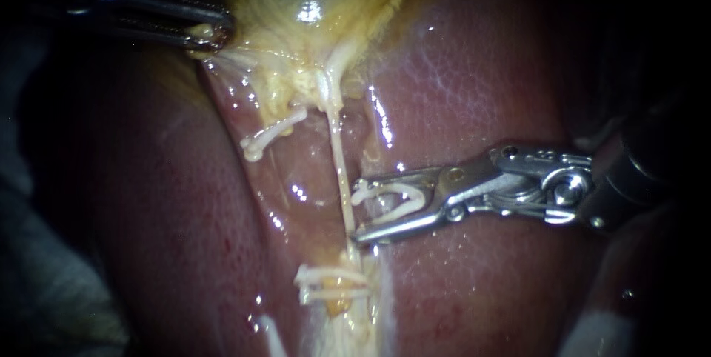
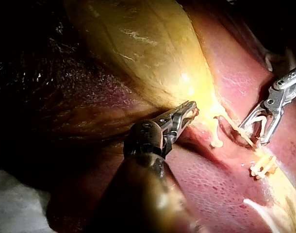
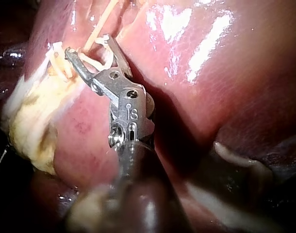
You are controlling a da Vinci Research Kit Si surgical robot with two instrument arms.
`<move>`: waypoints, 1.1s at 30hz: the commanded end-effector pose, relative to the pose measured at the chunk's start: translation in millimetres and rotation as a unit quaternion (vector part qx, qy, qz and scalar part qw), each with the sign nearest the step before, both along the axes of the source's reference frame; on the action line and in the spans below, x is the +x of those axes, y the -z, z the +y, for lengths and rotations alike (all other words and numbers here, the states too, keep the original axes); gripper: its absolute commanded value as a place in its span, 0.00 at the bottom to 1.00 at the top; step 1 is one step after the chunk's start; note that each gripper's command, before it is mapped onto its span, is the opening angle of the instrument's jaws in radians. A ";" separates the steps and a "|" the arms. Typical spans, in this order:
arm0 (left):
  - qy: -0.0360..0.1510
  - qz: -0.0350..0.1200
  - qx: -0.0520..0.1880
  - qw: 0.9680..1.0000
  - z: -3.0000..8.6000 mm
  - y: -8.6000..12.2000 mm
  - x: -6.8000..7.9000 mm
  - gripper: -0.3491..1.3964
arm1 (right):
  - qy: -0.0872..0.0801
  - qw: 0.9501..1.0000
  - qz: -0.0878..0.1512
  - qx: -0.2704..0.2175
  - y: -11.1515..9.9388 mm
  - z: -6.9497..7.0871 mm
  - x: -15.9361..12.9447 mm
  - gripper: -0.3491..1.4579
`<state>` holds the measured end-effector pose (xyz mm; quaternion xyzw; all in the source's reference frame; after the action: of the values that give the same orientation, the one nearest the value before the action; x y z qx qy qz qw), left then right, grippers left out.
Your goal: Clipping first clip right tube
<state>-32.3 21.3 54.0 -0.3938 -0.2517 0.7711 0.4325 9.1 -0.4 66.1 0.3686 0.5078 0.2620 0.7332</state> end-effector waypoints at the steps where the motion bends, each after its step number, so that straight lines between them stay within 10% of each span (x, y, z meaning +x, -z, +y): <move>1: 0.000 0.000 0.000 1.000 0.0 0.0 0.0 0.00 | 0.001 1.000 0.001 0.000 -0.1 -0.1 0.2 0.47; 20: 0.001 0.000 0.000 1.000 0.0 0.0 -0.2 0.00 | -0.013 0.997 0.077 0.021 2.5 -1.7 3.0 0.47; 33: 0.001 0.001 0.000 1.000 -0.1 0.0 -0.2 0.00 | 0.030 0.994 0.095 0.044 3.6 -2.3 2.8 0.42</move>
<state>-32.5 21.2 54.0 -0.3934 -0.2510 0.7710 0.4333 11.9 -2.6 62.5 0.4399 0.5519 0.2248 0.6718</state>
